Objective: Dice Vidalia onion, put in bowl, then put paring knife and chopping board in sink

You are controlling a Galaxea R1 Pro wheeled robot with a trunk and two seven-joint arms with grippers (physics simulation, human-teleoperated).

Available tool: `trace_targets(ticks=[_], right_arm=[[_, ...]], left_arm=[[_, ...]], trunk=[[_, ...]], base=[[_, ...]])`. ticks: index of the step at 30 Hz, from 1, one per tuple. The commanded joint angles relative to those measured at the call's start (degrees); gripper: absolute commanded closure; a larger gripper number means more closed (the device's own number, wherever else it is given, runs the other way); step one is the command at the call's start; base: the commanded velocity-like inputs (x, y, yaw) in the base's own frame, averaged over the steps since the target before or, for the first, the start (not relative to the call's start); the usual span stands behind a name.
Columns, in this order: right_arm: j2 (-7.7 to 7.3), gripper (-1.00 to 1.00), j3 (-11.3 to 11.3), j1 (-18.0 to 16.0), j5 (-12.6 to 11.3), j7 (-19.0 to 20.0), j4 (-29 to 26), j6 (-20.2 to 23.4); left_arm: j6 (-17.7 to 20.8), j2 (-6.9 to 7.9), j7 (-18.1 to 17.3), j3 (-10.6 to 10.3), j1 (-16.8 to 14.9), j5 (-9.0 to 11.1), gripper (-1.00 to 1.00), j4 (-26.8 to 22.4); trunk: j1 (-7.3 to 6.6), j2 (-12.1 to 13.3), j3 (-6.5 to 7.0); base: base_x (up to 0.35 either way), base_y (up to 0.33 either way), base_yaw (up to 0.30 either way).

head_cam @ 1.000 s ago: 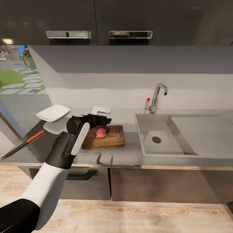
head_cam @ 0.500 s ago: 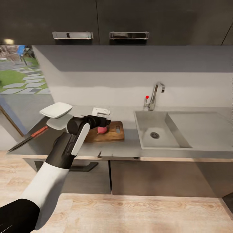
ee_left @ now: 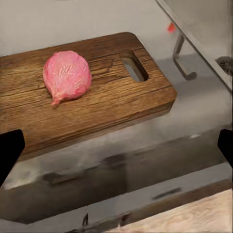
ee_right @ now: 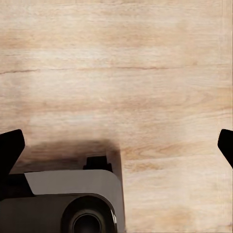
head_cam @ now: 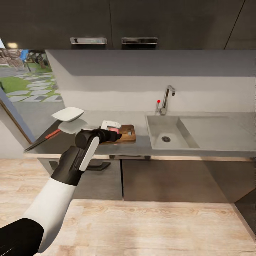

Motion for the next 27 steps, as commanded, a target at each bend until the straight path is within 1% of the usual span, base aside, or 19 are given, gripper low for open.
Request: trace_targets(ticks=[1,2,3,7,10,11,12,13,14,15,17,18,21,22,23,24,26,27], right_arm=[[0.0,-1.0,0.0,0.0,-0.3,0.1,0.0,-0.2],[0.0,-1.0,0.0,0.0,-0.3,0.1,0.0,-0.2],[-0.1,-1.0,-0.1,0.0,-0.3,0.1,-0.5,-0.3],[-0.18,-1.0,-0.2,0.0,-0.3,0.0,-1.2,-0.4],[-0.17,-1.0,-0.2,0.0,-0.3,0.0,-1.4,-1.2],[-0.14,-1.0,-0.3,0.0,-0.3,-0.1,-1.4,-1.9],[-0.13,-1.0,-0.3,0.0,-0.3,-0.1,-1.5,-2.0],[-0.14,-1.0,-0.3,0.0,-0.3,-0.1,-1.5,-2.1],[-0.15,-1.0,-0.3,0.0,-0.3,-0.1,-1.5,-2.2],[-0.16,-1.0,-0.3,0.0,-0.3,-0.1,-1.9,-2.3],[-0.15,-1.0,-0.3,0.0,-0.3,-0.1,-2.1,-2.3],[-0.14,-1.0,-0.3,0.0,-0.3,-0.1,-2.1,-2.3],[-0.05,-1.0,-0.3,0.0,-0.4,-0.1,-2.2,-2.3],[-0.01,-1.0,-0.3,0.0,-0.4,-0.1,-2.2,-2.3],[-0.01,-1.0,-0.3,0.0,-0.4,-0.1,-2.2,-2.3],[-0.02,-1.0,-0.3,0.0,-0.4,-0.1,-2.2,-2.3],[-0.11,-1.0,-0.3,0.0,-0.4,-0.1,-2.2,-2.3],[-0.12,-1.0,-0.3,0.0,-0.4,-0.1,-2.2,-2.3]], left_arm=[[0.2,0.0,0.6,0.0,0.0,0.6,-1.0,0.0],[0.1,0.0,0.6,0.0,0.0,0.6,-1.0,0.4],[-0.2,0.04,0.4,-0.1,0.1,0.7,-1.0,4.0],[-0.4,0.06,0.3,-0.3,0.1,0.8,-1.0,7.7],[-1.8,0.06,0.2,-0.3,0.1,0.8,-1.0,10.6],[-5.4,-0.01,0.1,-0.4,0.1,0.8,-1.0,15.8],[-7.1,-0.07,0.0,-0.4,0.1,0.8,-1.0,18.2],[-8.1,-0.09,-0.1,-0.4,0.1,0.8,-1.0,19.5],[-10.3,-0.15,-0.2,-0.4,0.1,0.8,-1.0,22.3],[-14.7,-0.29,-0.4,-0.5,0.1,0.8,-1.0,27.7],[-18.4,-0.39,-0.5,-0.8,0.1,0.8,-1.0,33.3],[-19.3,-0.44,-0.5,-0.9,0.1,0.8,-1.0,34.7],[-26.0,-0.76,-0.6,-2.7,0.1,0.8,-1.0,43.4],[-31.5,-1.45,-0.9,-3.8,0.2,0.9,-1.0,50.7],[-34.6,-1.92,-1.6,-4.1,0.2,0.9,-1.0,54.8],[-36.2,-2.18,-2.0,-4.2,0.2,0.9,-1.0,56.9],[-43.8,-3.11,-4.3,-4.4,0.2,0.8,-1.0,66.7],[-45.8,-3.3,-5.0,-4.5,0.2,0.8,-1.0,69.3]], trunk=[[-0.03,0.0,-0.06],[-0.03,0.0,-0.06],[-0.03,0.0,-0.06],[-0.03,0.0,-0.06],[-0.03,0.0,-0.06],[-0.03,0.0,-0.06],[-0.03,0.0,-0.06],[-0.03,0.0,-0.06],[-0.03,0.0,-0.06],[-0.03,0.0,-0.06],[-0.03,0.0,-0.06],[-0.03,0.0,-0.06],[-0.03,0.0,-0.06],[-0.03,0.0,-0.06],[-0.03,0.0,-0.06],[-0.03,0.0,-0.06],[-0.03,0.0,-0.06],[-0.03,0.0,-0.06]], base=[[-0.332,0.0,0.0],[-0.333,0.0,0.0],[-0.334,0.0,0.0],[-0.335,0.0,0.0],[-0.335,0.0,0.0],[-0.335,0.0,0.0],[-0.335,0.0,0.0],[-0.335,0.0,0.0],[-0.335,0.0,0.0],[-0.335,0.0,0.0],[-0.265,0.0,0.0],[-0.174,0.0,0.0],[-0.076,0.0,0.0],[-0.019,0.0,0.0],[-0.012,0.0,0.0],[-0.01,0.0,0.0],[-0.005,0.0,0.0],[-0.003,0.0,0.0]])
